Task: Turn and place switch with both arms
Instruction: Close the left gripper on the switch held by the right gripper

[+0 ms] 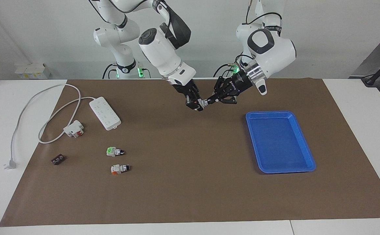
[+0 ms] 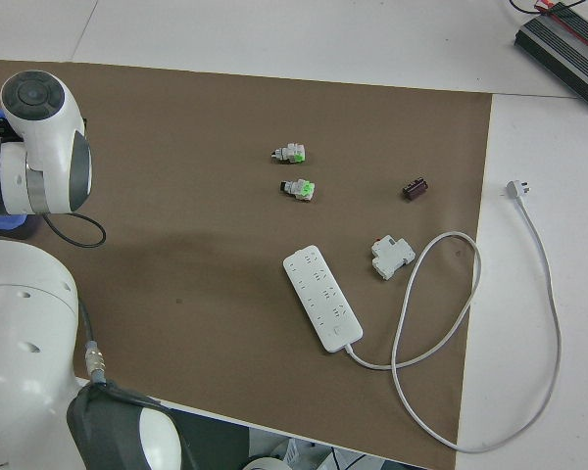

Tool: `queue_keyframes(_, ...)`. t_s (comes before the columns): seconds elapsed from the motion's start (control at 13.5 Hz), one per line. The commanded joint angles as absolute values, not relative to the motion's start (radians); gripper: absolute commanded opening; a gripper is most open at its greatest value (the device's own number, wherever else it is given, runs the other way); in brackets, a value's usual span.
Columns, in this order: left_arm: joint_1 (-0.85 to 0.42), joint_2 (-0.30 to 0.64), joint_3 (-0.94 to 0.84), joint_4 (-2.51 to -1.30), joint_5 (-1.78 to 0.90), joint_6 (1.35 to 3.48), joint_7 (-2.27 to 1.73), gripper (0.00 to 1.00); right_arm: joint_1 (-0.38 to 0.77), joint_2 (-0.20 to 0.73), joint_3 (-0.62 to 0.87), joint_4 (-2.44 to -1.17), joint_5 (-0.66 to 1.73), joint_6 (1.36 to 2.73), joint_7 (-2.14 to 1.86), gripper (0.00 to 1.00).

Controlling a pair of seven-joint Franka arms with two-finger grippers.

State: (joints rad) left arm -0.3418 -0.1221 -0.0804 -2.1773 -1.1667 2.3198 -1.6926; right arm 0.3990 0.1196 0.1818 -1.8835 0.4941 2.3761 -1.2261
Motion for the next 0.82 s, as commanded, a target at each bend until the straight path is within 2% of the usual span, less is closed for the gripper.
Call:
queue_keyframes(0.0,-0.351,-0.075,-0.064,-2.138,-1.181,2.499,-1.773,0.00,0.422,0.071,0.213,-1.921,0.512,2.298,-1.193,1.00)
queue_keyframes(0.74,-0.368,-0.071,-0.064,-2.141,-1.117,2.551,-1.786,0.00,0.420,0.064,0.212,-1.927,0.486,2.280,-1.186,1.00)
